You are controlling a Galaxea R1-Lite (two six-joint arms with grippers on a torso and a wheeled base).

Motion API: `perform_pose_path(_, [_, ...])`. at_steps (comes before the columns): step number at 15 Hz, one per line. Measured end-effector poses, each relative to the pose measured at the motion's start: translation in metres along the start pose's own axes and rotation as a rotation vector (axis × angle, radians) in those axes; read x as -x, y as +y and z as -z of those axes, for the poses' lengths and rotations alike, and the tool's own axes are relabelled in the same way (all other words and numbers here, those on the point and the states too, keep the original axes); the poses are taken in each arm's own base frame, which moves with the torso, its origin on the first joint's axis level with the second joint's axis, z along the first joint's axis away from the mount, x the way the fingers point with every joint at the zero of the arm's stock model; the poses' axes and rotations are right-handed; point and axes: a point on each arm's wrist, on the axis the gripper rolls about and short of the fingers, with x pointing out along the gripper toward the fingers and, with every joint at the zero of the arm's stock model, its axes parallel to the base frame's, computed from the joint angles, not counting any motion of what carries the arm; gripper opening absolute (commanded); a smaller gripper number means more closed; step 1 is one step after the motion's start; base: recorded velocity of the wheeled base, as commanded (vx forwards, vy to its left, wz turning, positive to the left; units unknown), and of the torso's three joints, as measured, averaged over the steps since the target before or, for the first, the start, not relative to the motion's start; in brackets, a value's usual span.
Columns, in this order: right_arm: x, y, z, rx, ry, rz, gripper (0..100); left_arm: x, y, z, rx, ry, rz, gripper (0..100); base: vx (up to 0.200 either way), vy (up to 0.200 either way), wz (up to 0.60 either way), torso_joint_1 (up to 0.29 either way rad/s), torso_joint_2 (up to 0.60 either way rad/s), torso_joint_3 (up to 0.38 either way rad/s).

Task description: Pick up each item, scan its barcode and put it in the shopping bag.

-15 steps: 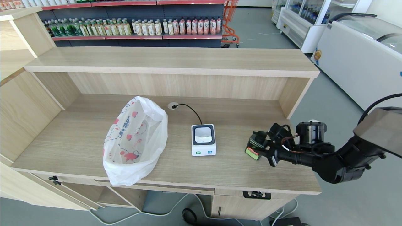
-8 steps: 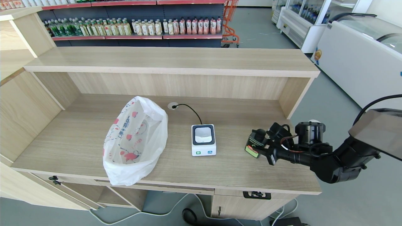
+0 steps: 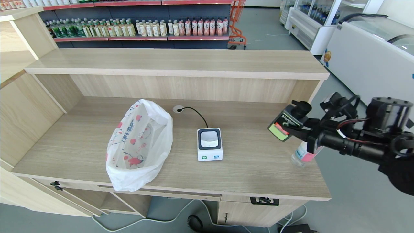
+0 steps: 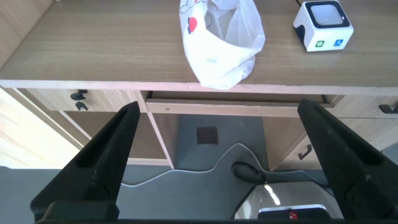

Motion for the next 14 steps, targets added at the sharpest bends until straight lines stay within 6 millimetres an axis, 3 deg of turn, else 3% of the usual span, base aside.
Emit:
perform_pose_path(2, [0.035,0.011,-0.028,0.199,-0.056,0.029,0,0.0,0.0,0.0,0.0,0.001,0.001,100,0.0,0.0,0.0,0.0,0.0,0.0])
perform_pose_path(6, [0.094,0.026,-0.067,0.94,-0.265,0.04,0,0.0,0.0,0.0,0.0,0.0,0.0,100,0.0,0.0,0.0,0.0,0.0,0.0])
perform_pose_path(11, [0.116,0.047,-0.1,1.845,-0.633,0.138,0,0.0,0.0,0.0,0.0,0.0,0.0,100,0.0,0.0,0.0,0.0,0.0,0.0])
perform_pose_path(14, [0.116,0.074,-0.108,2.103,-0.865,0.224,0,0.0,0.0,0.0,0.0,0.0,0.0,100,0.0,0.0,0.0,0.0,0.0,0.0])
